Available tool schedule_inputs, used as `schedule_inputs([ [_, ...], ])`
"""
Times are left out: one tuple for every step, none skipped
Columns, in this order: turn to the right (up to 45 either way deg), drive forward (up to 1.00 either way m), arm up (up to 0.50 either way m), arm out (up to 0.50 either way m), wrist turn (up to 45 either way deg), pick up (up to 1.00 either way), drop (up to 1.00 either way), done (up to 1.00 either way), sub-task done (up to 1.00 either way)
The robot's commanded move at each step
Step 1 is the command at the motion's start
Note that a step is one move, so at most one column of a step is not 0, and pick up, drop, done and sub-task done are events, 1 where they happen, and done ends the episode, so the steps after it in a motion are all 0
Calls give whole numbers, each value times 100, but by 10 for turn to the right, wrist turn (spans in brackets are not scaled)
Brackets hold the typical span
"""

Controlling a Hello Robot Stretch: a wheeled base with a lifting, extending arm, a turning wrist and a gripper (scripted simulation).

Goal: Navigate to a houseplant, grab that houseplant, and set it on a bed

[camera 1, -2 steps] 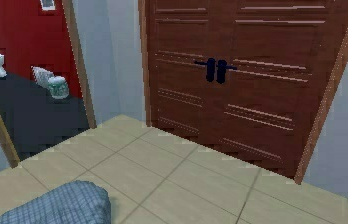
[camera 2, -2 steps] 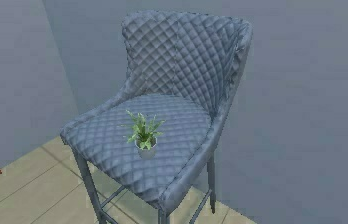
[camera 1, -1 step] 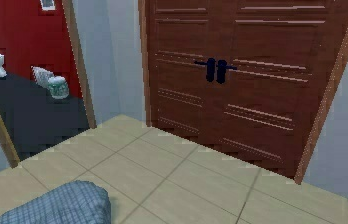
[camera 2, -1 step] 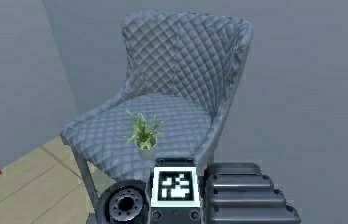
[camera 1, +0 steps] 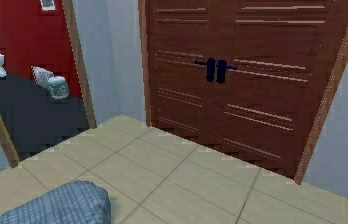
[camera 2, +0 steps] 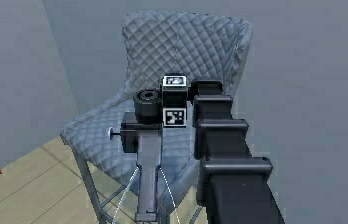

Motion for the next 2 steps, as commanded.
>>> schedule_inputs([
  [0, 0, 0, 0, 450, 0, 0, 0, 0],
  [0, 0, 0, 0, 450, 0, 0, 0, 0],
])
